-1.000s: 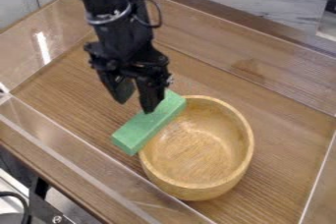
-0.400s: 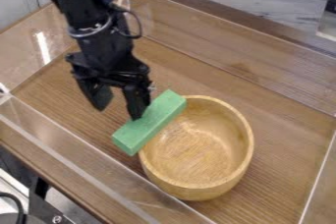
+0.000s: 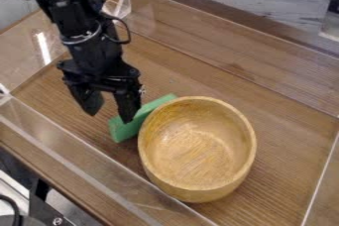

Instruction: Remove the green block from inside the brown bowl and put it on the table

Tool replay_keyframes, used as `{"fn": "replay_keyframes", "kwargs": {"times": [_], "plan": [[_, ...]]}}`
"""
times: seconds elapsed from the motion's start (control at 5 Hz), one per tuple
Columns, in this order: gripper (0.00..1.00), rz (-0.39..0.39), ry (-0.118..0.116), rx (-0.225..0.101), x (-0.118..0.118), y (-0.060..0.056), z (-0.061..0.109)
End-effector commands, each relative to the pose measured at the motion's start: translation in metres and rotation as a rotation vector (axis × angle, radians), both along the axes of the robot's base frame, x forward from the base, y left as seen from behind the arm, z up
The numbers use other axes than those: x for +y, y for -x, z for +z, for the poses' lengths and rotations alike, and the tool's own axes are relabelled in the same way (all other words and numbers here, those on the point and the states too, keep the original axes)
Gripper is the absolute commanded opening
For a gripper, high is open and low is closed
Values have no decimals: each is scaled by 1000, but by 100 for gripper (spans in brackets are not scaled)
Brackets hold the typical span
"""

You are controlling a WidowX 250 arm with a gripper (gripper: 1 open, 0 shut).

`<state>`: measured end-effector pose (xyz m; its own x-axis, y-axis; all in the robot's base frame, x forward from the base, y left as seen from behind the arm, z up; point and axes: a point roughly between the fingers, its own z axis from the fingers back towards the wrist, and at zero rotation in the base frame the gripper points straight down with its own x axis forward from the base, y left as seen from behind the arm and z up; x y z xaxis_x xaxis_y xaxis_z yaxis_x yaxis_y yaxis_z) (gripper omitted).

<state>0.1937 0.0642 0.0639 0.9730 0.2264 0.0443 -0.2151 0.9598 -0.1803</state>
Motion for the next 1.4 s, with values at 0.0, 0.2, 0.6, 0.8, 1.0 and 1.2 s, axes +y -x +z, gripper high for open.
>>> {"fn": "replay_keyframes", "kwargs": {"times": [0.0,0.2,0.6,0.8,1.0,1.2], "plan": [[100,37,-16,-39,8,-15,2],[100,69,-12,-38,11,-22,-5],[100,42,1,-36,14,-19,-16],[100,49,6,-37,-1,-17,-18],[100,56,11,-38,-15,-16,-20],[100,52,17,-40,-12,-21,-25]]}}
